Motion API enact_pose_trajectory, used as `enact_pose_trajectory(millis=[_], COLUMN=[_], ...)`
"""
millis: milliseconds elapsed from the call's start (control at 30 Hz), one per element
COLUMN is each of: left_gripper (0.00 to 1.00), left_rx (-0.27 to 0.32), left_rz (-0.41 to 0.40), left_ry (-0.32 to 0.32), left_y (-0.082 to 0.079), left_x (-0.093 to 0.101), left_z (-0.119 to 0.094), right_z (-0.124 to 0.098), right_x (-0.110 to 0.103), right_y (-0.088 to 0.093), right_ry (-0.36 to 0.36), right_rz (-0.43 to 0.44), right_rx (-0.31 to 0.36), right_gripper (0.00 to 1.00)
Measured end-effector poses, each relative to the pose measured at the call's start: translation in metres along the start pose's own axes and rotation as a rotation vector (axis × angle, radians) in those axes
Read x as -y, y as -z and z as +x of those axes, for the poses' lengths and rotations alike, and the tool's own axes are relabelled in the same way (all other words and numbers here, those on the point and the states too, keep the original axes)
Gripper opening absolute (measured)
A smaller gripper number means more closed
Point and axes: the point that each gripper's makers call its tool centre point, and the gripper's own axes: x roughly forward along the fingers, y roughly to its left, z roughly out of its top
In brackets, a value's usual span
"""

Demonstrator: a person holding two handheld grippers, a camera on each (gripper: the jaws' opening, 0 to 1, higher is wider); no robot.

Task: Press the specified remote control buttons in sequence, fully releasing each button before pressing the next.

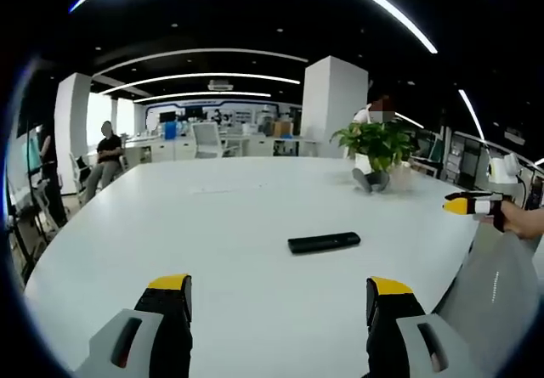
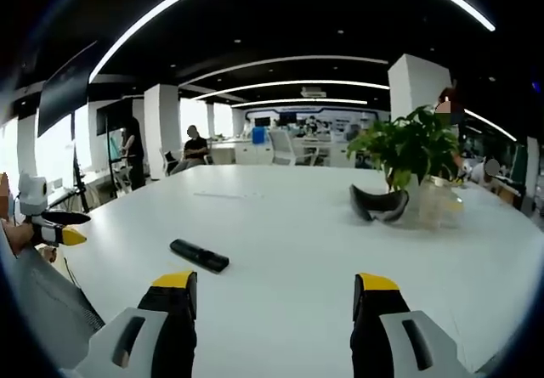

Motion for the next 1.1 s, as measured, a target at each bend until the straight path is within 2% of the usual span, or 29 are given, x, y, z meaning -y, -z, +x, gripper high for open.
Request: enact_pose_trajectory(millis=[267,300,333,400,500,600,667,767,800,933,1100], left_gripper=[0.87,0.87,0.87,0.85,0.84,0.84,0.83,0.82,0.82,0.79,0.79], left_rx=[-0.021,-0.023,-0.025,-0.048,-0.069,-0.107,-0.172,-0.245,-0.252,-0.306,-0.344], left_rz=[-0.008,-0.019,-0.11,-0.193,-0.199,-0.206,-0.195,-0.173,-0.162,-0.025,0.022], left_ry=[0.006,0.017,0.068,0.108,0.11,0.156,0.21,0.248,0.25,0.269,0.308], left_y=[0.004,0.004,0.005,0.01,0.014,0.018,0.028,0.038,0.04,0.045,0.041], left_x=[0.0,0.001,0.01,0.014,0.011,0.021,0.032,0.04,0.041,0.038,0.038], left_z=[0.002,0.003,0.003,0.004,0.006,0.008,0.009,0.009,0.01,0.013,0.026], right_z=[0.0,0.001,0.001,0.001,0.002,0.002,0.002,0.002,0.002,0.002,0.002], right_x=[0.0,-0.001,-0.001,-0.002,-0.004,-0.004,-0.004,-0.003,-0.003,-0.003,-0.005], right_y=[0.003,0.004,0.005,0.005,0.006,0.007,0.008,0.009,0.009,0.01,0.013], right_ry=[0.001,-0.001,-0.003,-0.013,-0.028,-0.033,-0.034,-0.033,-0.034,-0.037,-0.048], right_rz=[-0.003,-0.003,-0.004,-0.001,0.009,0.009,0.01,0.014,0.017,0.019,0.013], right_rx=[-0.023,-0.027,-0.03,-0.033,-0.038,-0.042,-0.044,-0.048,-0.05,-0.055,-0.07], right_gripper=[0.71,0.7,0.7,0.7,0.68,0.66,0.66,0.65,0.65,0.64,0.62])
